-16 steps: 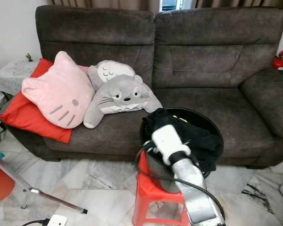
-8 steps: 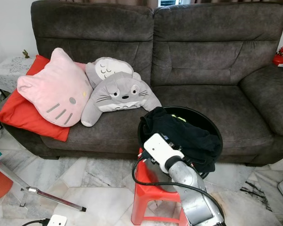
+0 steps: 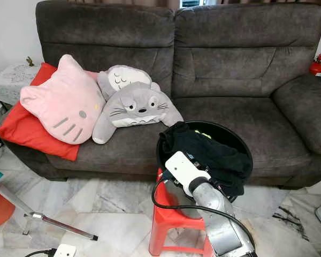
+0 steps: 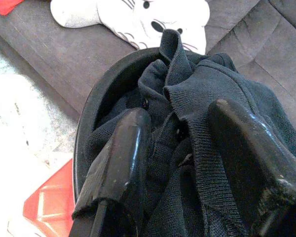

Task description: Hang hanger

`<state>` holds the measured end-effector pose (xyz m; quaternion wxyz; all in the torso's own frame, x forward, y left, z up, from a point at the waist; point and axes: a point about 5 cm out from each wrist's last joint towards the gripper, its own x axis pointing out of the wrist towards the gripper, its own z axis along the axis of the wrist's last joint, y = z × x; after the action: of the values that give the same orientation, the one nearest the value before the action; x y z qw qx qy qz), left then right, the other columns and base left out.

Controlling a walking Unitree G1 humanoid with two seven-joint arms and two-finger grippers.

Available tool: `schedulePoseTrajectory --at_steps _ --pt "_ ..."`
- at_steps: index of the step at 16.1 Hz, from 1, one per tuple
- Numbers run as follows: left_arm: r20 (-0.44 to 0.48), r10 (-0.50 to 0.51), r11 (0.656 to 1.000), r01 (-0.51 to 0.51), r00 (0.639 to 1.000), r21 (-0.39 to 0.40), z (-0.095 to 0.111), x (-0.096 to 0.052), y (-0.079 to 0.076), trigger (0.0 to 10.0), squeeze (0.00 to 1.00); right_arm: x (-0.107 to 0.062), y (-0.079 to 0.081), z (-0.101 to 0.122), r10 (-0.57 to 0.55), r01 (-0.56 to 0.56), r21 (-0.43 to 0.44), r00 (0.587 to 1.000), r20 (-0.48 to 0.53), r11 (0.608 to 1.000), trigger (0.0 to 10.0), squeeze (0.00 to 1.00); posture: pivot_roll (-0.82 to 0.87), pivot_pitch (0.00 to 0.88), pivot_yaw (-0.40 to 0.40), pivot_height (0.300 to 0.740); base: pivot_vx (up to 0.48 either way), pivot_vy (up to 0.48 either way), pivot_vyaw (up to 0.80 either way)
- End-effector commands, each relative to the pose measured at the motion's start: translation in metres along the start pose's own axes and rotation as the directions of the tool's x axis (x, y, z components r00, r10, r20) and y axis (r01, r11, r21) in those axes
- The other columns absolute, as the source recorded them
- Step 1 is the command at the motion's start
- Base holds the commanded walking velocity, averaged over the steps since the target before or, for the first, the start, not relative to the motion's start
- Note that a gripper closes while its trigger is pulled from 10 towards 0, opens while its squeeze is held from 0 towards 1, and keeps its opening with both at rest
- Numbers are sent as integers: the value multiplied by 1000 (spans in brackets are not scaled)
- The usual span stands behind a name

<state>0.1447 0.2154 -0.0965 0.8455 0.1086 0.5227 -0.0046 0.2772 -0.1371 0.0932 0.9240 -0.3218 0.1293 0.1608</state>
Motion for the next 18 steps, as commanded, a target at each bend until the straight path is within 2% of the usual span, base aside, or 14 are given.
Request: schedulePoseTrajectory --at_steps 1,5,7,8,18 --pt "-13 1 1000 -1 1000 0 -2 0 1 10000 0 -1 -10 2 -55 55 -1 998 -8 998 10000 0 -169 0 24 740 0 0 0" --pt "-13 0 1000 0 1000 4 -2 0 1 10000 0 -1 -20 -1 -126 126 0 991 -32 992 10000 0 -169 0 23 740 0 0 0" --pt "-13 1 1000 -1 1000 4 -2 0 1 10000 0 -1 -22 -1 -144 144 -1 989 -31 990 6667 0 -169 0 24 740 0 0 0" --pt "-12 3 1000 -3 1000 6 -2 0 2 10000 0 -1 -23 0 -153 153 -3 988 -28 988 0 0 -169 0 24 740 0 0 0" --pt "-12 4 1000 -4 1000 22 -2 0 2 10000 0 -1 -24 3 -177 177 -11 984 -3 984 0 0 -167 0 25 740 0 0 0"
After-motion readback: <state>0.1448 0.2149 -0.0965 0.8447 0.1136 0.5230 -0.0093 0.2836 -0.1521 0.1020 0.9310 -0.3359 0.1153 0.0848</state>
